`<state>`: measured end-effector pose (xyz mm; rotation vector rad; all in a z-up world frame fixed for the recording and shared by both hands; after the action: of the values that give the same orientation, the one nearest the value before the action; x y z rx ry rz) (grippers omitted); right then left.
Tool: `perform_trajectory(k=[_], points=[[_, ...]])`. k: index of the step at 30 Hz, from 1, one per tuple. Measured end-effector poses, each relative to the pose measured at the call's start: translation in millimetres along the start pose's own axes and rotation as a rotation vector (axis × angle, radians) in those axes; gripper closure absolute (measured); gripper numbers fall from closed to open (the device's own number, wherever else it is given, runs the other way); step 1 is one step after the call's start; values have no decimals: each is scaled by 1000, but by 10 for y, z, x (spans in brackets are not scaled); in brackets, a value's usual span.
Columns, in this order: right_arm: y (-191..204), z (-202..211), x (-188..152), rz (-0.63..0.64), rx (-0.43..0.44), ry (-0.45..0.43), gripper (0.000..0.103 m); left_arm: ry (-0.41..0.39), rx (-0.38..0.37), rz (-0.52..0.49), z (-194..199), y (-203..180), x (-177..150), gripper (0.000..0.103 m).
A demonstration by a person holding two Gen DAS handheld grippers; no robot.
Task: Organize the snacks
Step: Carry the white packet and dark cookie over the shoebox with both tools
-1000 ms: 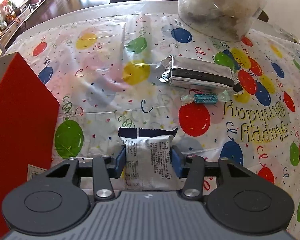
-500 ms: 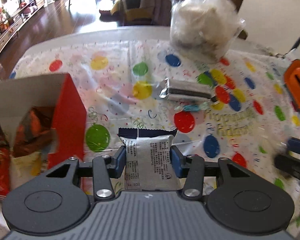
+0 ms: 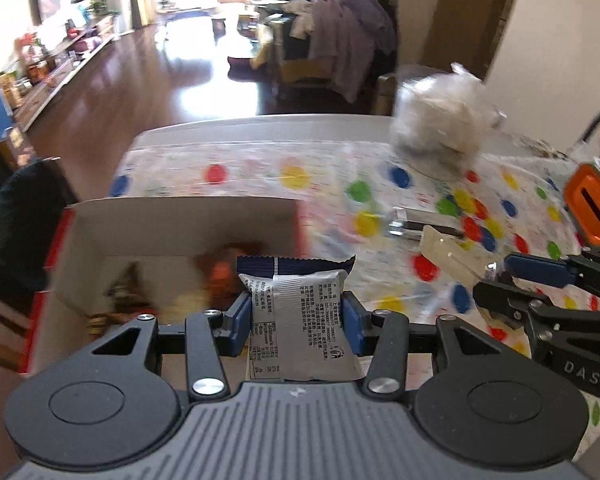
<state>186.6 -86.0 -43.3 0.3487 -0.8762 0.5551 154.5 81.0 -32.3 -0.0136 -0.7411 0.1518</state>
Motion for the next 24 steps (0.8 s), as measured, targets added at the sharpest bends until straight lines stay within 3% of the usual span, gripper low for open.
perform_trajectory(k=[8,15,24], points=[[653,-452,170,65,63,20,64,5,101,36,-4,779,-24,57],[1183,-948,242,145,109,58,64,37,182,36,-229,1313,-36,57],[1543,-1381,76,235,117,128,64,115,214,-32,-610,1554,-143,57]])
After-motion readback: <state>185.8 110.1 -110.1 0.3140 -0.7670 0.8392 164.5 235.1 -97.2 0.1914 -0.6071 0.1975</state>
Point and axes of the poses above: each gripper's, at about its wrist camera, not at the fingertips, and z roughly against the way its jaws point, y to its left, x to its top, the point moved 4 cm from there along -z, roughly the way its jaws point, and after that the axes turned 6 degrees about -y, right-handed, at the moved point
